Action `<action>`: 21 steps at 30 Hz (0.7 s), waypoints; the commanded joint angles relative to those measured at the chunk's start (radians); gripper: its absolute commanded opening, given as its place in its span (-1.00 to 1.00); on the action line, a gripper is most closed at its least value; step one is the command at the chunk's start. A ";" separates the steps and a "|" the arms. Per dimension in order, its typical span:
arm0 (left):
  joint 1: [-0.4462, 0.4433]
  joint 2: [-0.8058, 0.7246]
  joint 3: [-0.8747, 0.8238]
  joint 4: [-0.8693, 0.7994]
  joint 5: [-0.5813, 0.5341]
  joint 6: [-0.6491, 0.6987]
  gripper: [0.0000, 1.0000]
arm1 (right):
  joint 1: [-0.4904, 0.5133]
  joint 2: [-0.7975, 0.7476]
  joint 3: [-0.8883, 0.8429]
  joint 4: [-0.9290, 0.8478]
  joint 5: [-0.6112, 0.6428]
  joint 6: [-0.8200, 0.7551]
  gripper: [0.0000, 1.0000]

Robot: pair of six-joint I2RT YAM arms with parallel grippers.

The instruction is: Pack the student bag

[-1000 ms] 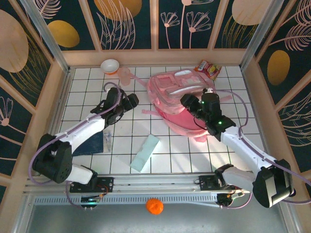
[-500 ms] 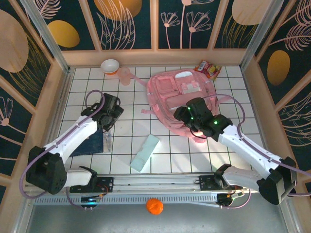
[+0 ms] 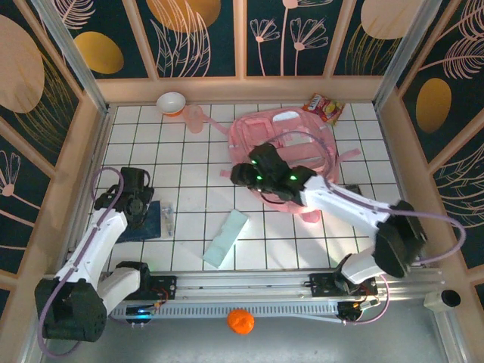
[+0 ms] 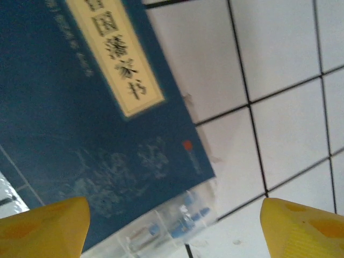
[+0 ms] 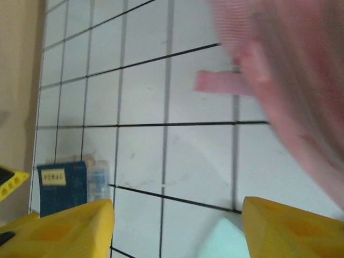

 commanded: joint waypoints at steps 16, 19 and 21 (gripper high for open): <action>0.110 -0.023 -0.204 -0.012 0.138 -0.112 0.60 | 0.088 0.910 0.957 0.131 -0.478 -0.337 0.11; 0.110 -0.019 -0.215 0.003 0.125 -0.108 0.60 | 0.091 1.010 1.053 0.124 -0.539 -0.325 0.10; 0.110 -0.006 -0.227 0.029 0.126 -0.100 0.60 | 0.097 1.053 1.094 0.130 -0.579 -0.318 0.09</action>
